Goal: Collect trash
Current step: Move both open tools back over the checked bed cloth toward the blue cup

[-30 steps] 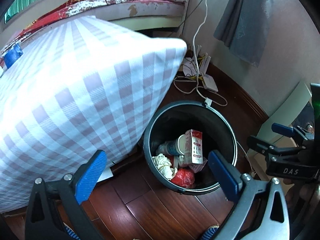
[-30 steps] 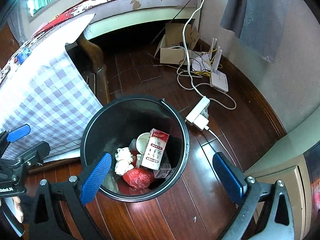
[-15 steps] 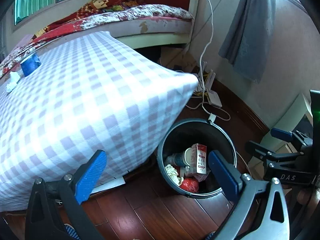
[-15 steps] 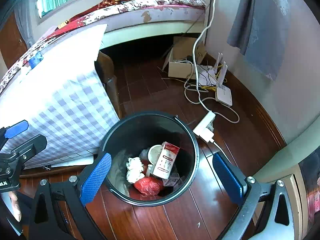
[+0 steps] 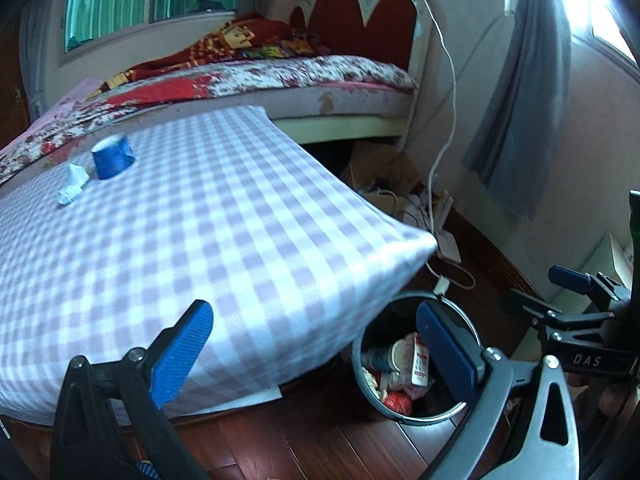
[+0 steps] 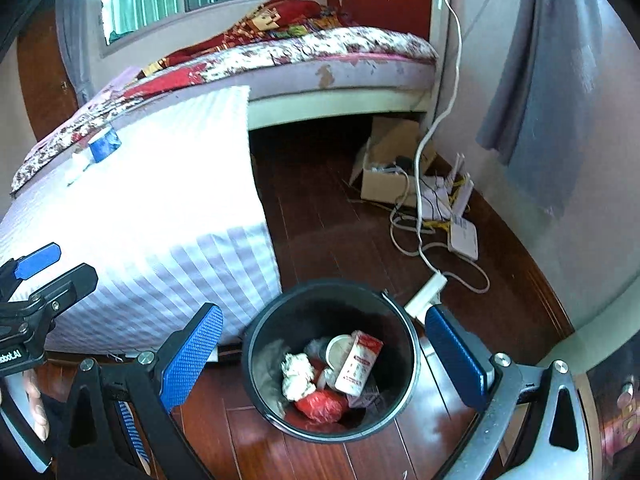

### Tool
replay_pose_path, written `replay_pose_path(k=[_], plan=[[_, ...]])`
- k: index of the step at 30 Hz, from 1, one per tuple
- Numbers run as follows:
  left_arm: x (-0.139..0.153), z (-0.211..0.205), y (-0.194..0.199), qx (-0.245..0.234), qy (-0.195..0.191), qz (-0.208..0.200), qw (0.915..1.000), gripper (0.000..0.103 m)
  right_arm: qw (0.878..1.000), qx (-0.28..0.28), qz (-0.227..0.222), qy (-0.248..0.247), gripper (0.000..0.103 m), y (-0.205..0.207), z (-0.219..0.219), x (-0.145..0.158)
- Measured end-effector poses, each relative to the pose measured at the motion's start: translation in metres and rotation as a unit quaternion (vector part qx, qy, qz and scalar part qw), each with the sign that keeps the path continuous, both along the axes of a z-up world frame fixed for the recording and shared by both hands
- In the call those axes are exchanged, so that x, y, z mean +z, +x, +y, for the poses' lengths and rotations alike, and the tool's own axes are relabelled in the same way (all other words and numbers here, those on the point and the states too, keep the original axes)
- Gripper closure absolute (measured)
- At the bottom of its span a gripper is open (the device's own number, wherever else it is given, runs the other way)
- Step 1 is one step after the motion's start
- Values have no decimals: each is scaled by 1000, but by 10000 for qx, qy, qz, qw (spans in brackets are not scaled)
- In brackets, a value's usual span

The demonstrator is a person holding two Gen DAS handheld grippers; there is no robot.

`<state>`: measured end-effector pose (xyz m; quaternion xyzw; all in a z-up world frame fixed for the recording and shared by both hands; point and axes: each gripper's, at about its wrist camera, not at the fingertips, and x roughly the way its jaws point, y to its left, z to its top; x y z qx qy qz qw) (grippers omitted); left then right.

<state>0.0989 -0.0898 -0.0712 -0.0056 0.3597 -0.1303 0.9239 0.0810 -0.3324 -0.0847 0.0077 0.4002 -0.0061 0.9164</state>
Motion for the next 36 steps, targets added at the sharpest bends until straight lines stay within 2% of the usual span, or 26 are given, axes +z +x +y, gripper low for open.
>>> replay_pose_path(k=[11,19,26,32,36], plan=[[11,49,23,562,-4,-206,9982,1,9990,391,-221,17,1,32,40,23],[13,94,42,1014,97,-255,9945,1,9955,877,-346,8,1,66,90,34],[12,148,72,1520,234,-234,9878,1,9913,1260,-383,-1,1,107,133,39],[11,191,100,1763,378,-243,9833,2,9851,1691,-304,11,1,145,178,38],[6,218,126,1917,432,-163,9804,7,9805,1944,-290,-37,1,168,208,35]])
